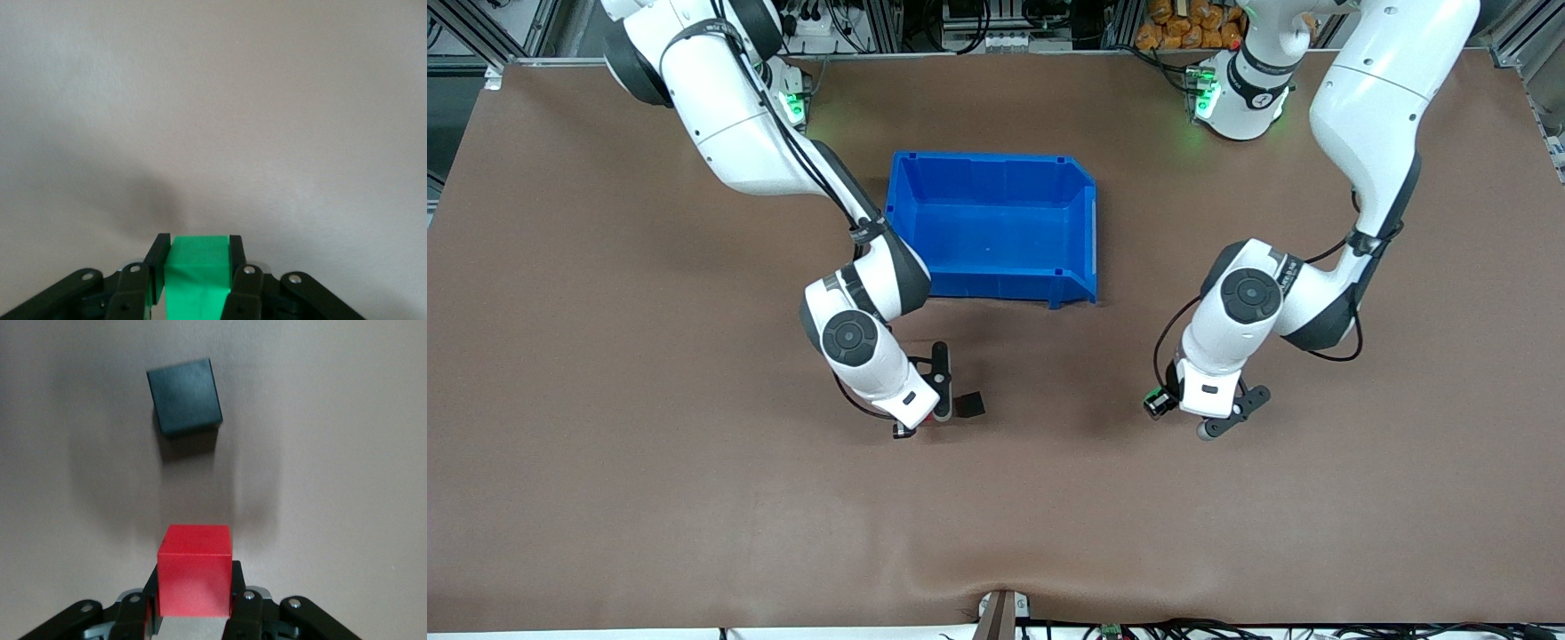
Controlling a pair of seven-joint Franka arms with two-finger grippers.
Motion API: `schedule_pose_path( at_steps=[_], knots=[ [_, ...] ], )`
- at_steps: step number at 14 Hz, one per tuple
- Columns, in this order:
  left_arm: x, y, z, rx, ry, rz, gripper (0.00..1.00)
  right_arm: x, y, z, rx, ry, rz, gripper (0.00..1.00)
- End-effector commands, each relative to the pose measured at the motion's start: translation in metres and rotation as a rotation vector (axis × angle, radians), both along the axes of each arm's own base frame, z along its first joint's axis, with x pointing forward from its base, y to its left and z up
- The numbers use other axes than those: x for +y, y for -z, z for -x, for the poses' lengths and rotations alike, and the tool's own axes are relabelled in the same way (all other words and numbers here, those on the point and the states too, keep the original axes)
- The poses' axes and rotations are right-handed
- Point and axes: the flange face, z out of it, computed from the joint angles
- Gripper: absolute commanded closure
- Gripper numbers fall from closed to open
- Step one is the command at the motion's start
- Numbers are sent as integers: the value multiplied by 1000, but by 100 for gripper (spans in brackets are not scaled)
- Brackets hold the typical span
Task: Attach green and red cubes to black cube
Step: 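Carry the red cube with the right gripper toward the black cube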
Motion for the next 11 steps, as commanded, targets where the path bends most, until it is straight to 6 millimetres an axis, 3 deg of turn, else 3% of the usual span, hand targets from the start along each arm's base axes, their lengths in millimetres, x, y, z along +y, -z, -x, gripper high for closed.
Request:
schedule_pose_path(
  at_steps=[1, 4, 8, 11],
  knots=[
    [-23, 6, 0, 15, -160, 34, 100, 14, 6, 2, -6, 28, 6, 100],
    [-56, 10, 10, 25, -313, 79, 100, 27, 11, 6, -21, 42, -7, 100],
    [-67, 11, 15, 44, -569, 134, 100, 33, 13, 2, -42, 41, -20, 98],
    [-80, 12, 23, 54, -668, 157, 100, 40, 15, 2, -47, 46, -26, 96]
  ],
)
